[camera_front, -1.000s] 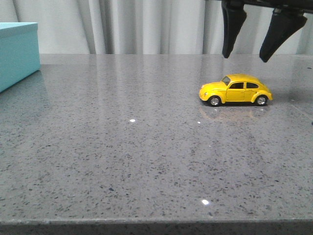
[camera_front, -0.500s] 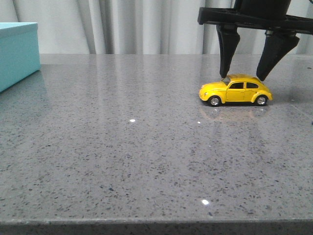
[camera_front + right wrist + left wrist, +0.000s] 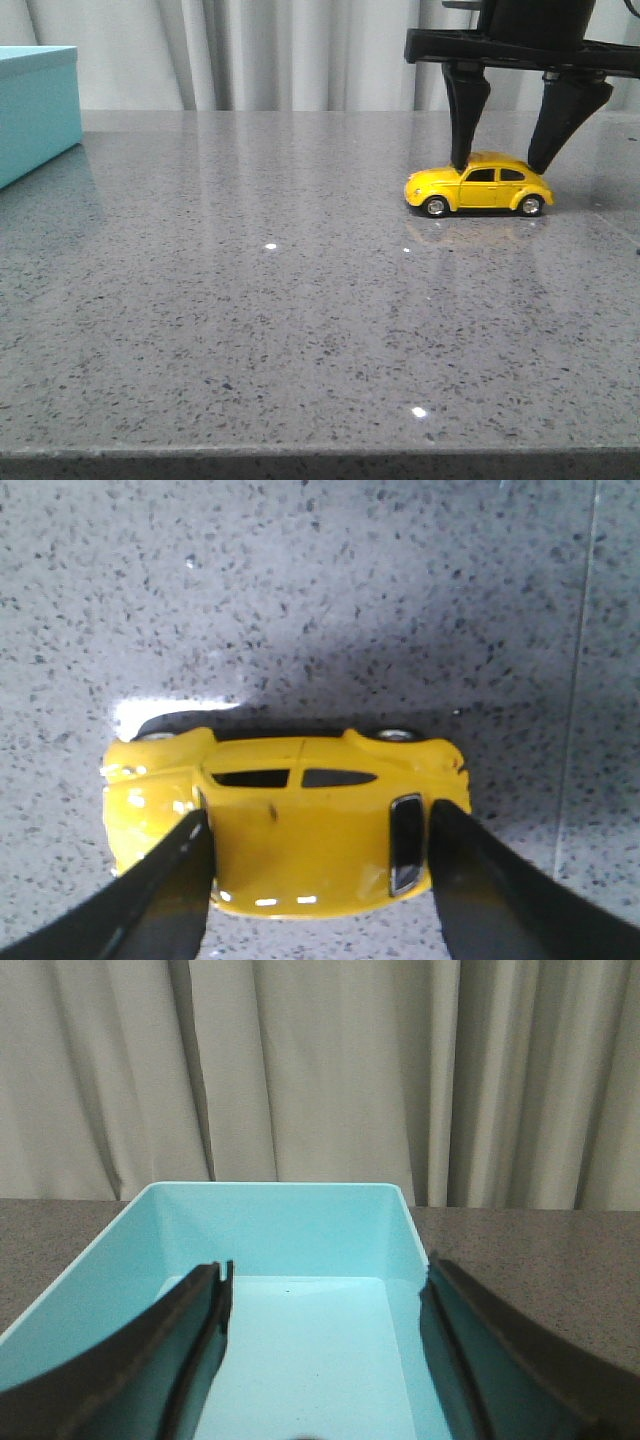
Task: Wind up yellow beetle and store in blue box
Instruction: 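Press the beetle down and drag it backward with the right gripper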
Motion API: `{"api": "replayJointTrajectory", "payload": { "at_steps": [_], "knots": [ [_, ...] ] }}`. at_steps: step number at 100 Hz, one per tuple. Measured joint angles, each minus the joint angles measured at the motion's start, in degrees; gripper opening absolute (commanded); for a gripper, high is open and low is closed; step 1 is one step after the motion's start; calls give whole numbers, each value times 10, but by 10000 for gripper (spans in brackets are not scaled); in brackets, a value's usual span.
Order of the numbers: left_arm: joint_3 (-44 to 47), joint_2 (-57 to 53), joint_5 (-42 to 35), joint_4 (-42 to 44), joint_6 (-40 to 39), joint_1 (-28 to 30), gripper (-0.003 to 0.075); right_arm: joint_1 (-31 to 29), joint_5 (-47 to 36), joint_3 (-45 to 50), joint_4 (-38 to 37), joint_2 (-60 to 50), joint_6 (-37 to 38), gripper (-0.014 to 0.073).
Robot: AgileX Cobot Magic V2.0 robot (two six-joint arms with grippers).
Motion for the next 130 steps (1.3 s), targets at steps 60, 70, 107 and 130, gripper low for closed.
{"api": "replayJointTrajectory", "payload": {
  "at_steps": [60, 70, 107, 130],
  "knots": [
    [0, 0, 0, 0, 0, 0, 410, -78, 34, 5, -82, -2, 5, 468],
    [0, 0, 0, 0, 0, 0, 410, -92, 34, 6, -91, -3, -1, 468],
    [0, 0, 0, 0, 0, 0, 410, -138, 34, 6, -108, -3, -47, 468],
    [0, 0, 0, 0, 0, 0, 410, -145, 34, 6, -122, -3, -71, 466]
  ]
}}
